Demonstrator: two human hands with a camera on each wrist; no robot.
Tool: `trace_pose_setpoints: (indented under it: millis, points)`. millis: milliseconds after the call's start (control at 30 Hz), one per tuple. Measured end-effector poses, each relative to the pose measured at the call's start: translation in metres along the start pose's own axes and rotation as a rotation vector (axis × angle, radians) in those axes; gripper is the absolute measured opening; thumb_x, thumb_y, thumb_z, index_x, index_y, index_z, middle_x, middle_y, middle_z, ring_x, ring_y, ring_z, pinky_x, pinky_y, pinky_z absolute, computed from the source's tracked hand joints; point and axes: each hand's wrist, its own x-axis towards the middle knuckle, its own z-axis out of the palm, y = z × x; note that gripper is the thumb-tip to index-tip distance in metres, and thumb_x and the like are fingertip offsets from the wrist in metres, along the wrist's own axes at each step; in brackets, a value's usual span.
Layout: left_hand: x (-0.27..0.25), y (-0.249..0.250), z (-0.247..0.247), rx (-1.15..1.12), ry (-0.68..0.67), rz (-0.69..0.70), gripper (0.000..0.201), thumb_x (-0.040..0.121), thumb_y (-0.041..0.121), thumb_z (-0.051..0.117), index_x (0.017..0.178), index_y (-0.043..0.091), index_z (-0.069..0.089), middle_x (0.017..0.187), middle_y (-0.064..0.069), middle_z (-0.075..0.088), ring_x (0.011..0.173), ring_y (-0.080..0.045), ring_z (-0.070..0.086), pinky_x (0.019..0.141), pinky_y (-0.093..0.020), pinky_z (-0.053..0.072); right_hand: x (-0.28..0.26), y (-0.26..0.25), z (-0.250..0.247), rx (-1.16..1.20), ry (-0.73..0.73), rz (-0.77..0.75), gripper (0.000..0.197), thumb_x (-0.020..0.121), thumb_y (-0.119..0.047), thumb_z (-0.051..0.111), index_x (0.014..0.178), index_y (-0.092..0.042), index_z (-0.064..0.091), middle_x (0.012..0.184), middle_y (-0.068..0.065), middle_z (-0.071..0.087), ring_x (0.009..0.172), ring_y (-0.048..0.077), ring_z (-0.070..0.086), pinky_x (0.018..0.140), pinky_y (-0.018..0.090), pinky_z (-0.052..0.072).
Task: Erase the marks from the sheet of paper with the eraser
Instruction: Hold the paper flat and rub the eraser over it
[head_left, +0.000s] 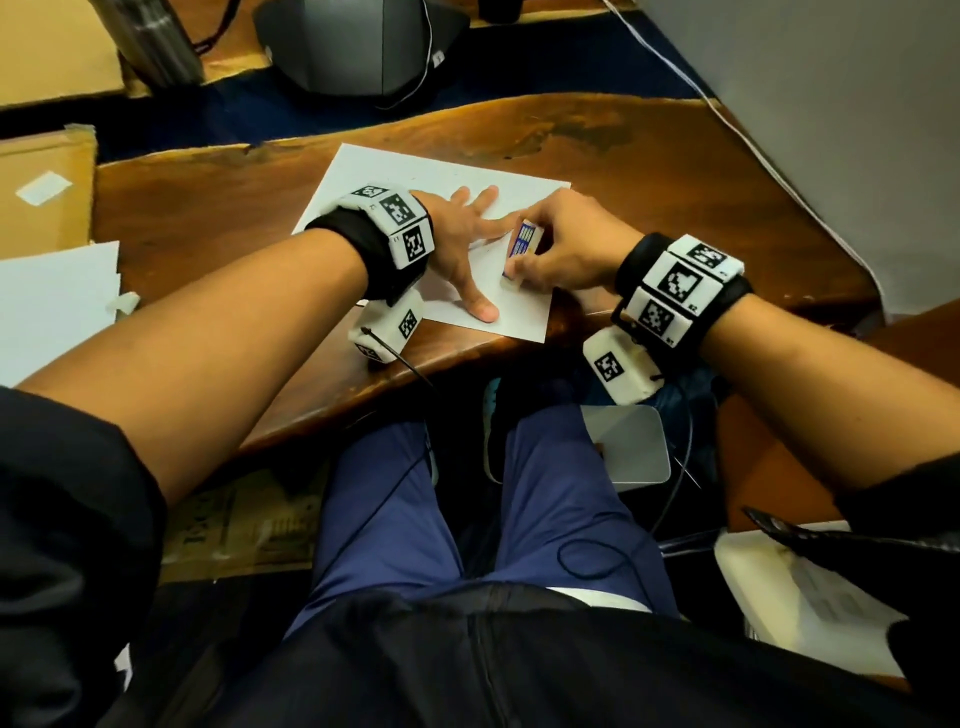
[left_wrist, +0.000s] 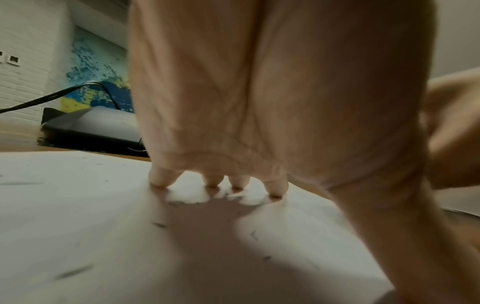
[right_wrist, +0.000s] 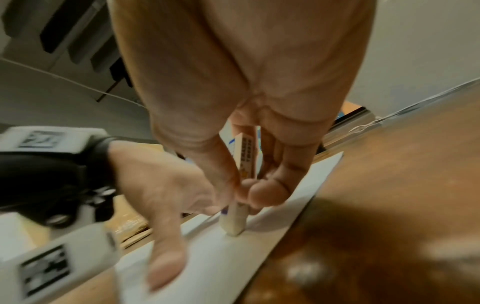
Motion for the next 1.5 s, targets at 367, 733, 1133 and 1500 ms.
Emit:
trace_pose_setpoints:
  millis: [367,733,1133,1500]
  points:
    - [0.0,0.003,-0.001,0.045,-0.006,0.002,0.138,0.049,0.077,0.07,0.148,0.045,-0.02,0.159,0.003,-0.03,0.148,-0.029,-0.02,0.117,-0.061,0.001,0.001,0.002,-0.005,-0.025,-0.066,0.006,0.009,0.084,-0.028,0.077,0.086,-0.022,0.07,0.085,-0.002,0.071,0.072,0.007,0.066,0.062,0.019,0.051]
    - [-0.002,0.004,-0.003,0.054,-0.013,-0.005,0.141,0.045,0.078,0.068,0.147,0.044,-0.023,0.158,0.002,-0.031,0.148,-0.029,-0.02,0.116,-0.063,0.003,-0.003,-0.001,-0.005,0.004,-0.078,0.002,0.016,0.083,-0.027,0.078,0.093,-0.021,0.069,0.093,0.0,0.072,0.08,0.012,0.068,0.07,0.023,0.054]
    - [-0.001,0.003,-0.008,-0.045,0.014,-0.001,0.125,0.058,0.077,0.066,0.15,0.047,-0.013,0.162,0.003,-0.022,0.149,-0.028,-0.016,0.118,-0.06,0.002,0.016,0.006,-0.016,0.064,0.039,0.083,0.029,0.085,-0.026,0.077,0.109,-0.012,0.07,0.1,0.005,0.071,0.088,0.018,0.069,0.078,0.03,0.059]
    - [0.014,0.003,-0.005,-0.056,0.011,-0.033,0.143,0.048,0.076,0.075,0.149,0.042,-0.021,0.16,0.005,-0.027,0.148,-0.029,-0.019,0.117,-0.06,0.003,0.03,0.013,-0.02,-0.033,-0.045,-0.023,0.024,0.084,-0.031,0.077,0.102,-0.015,0.072,0.095,0.0,0.071,0.079,0.009,0.066,0.065,0.021,0.05]
